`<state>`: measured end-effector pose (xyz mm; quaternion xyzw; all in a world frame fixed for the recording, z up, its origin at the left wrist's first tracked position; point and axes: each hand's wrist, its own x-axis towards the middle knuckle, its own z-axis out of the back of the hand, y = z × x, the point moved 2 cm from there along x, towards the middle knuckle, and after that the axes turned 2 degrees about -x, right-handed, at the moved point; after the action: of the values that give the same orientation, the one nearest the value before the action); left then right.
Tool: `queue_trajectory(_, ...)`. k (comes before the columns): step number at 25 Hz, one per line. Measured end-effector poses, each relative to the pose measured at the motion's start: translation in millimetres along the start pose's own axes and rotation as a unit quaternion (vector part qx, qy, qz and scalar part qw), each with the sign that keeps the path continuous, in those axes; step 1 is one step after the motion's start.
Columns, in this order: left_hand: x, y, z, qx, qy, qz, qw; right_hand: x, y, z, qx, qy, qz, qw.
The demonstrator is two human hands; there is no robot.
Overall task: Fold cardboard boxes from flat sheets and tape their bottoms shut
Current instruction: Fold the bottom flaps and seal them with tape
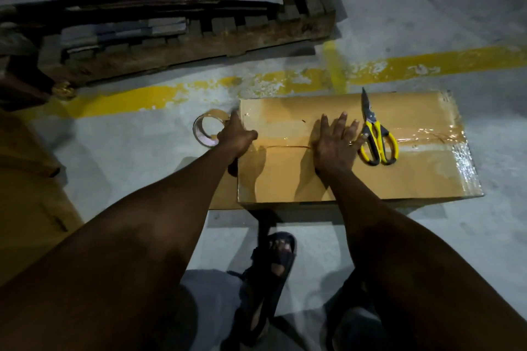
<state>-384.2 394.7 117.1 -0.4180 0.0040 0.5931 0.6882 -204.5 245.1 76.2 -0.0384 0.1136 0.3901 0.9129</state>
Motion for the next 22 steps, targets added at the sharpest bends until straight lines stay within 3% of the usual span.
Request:
queue_trajectory(3, -23, -27, 33, -0.04, -0.035, -0.055, 0.997, -29, 37, 16, 0.036, 0.053, 0.008, 0.998)
queue_trajectory(5, -53, -42, 62, -0.142, -0.033, -0.062, 0.987, -49, 68, 38, 0.133, 0.076, 0.01, 0.988)
queue_trajectory(7, -93, -48, 94, -0.232, -0.012, -0.085, 0.969, -63, 95, 76, 0.277, 0.092, 0.034, 0.956)
queue_trajectory(9, -136, -42, 123, -0.239, 0.016, -0.119, 0.963, -77, 116, 123, 0.44, 0.13, 0.05, 0.887)
queue_trajectory(12, -189, -26, 160, -0.272, 0.059, -0.153, 0.948, -112, 135, 183, 0.633, 0.241, 0.045, 0.735)
queue_trajectory(13, -199, -23, 170, -0.287, 0.067, -0.165, 0.941, -123, 138, 198, 0.647, 0.247, 0.073, 0.718)
queue_trajectory(18, -215, -23, 195, -0.319, 0.157, -0.223, 0.908, -140, 128, 215, 0.568, 0.183, 0.174, 0.783)
queue_trajectory(20, -204, -29, 203, -0.266, 0.164, -0.22, 0.924, -131, 127, 213, 0.55, 0.125, 0.184, 0.805)
queue_trajectory(22, -185, -31, 207, -0.146, 0.125, -0.194, 0.962, -119, 126, 216, 0.451, -0.034, 0.219, 0.865)
